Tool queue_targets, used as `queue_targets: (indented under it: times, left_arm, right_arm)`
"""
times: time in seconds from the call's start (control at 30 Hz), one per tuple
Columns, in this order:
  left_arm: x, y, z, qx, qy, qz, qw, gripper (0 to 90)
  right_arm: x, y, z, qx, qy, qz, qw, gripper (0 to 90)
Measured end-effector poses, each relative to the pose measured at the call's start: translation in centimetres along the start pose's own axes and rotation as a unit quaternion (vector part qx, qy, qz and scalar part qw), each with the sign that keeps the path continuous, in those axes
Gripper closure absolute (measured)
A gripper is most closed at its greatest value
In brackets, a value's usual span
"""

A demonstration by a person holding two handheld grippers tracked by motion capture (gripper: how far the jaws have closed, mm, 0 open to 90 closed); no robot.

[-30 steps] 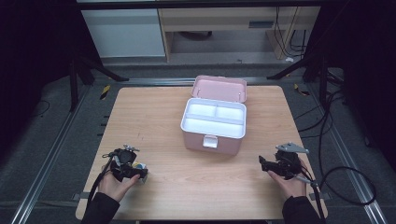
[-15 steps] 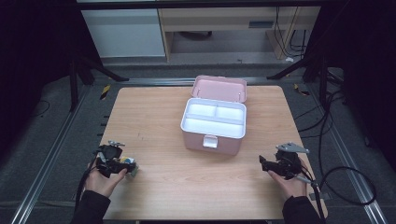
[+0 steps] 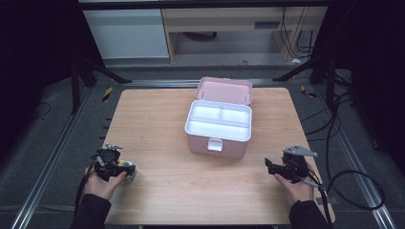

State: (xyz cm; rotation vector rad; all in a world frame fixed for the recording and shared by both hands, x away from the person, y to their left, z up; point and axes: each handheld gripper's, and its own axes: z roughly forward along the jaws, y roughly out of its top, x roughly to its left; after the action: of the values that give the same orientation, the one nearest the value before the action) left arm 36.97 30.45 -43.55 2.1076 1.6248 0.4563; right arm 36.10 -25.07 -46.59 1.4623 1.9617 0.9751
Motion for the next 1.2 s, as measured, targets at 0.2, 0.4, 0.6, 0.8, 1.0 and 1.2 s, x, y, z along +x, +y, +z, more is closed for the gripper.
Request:
queue_targets:
  times: [0.2,0.4,0.6,0.8,1.0,1.2]
  left_arm:
    - [-0.7,1.0,-3.2,-0.092,-0.007,-0.005,0.9958,25.8]
    - [-2.0,3.7,-4.7,-0.195,-0.052,-0.006,0.9795,25.7]
    - [-4.1,6.9,-4.0,-0.27,-0.088,-0.004,0.9588,32.0]
    - [-7.2,9.4,-2.5,-0.29,-0.115,0.018,0.9499,33.8]
    - [-10.3,11.3,-0.6,-0.277,-0.14,0.048,0.9494,37.0]
    - [-12.5,12.4,1.4,-0.259,-0.147,0.064,0.9525,40.1]
  right_arm:
    - [0.2,1.0,-0.6,-0.031,0.003,0.001,0.9995,27.3]
    - [0.5,3.2,-1.3,-0.061,0.012,0.0,0.998,30.1]
    - [1.6,6.4,-1.8,-0.086,0.025,-0.009,0.996,32.9]
    - [3.4,8.9,-1.1,-0.097,0.043,-0.014,0.9943,34.4]
    - [4.8,9.9,1.0,-0.08,0.041,-0.018,0.9958,36.5]
    - [4.8,9.9,2.8,-0.057,0.028,-0.005,0.998,42.3]
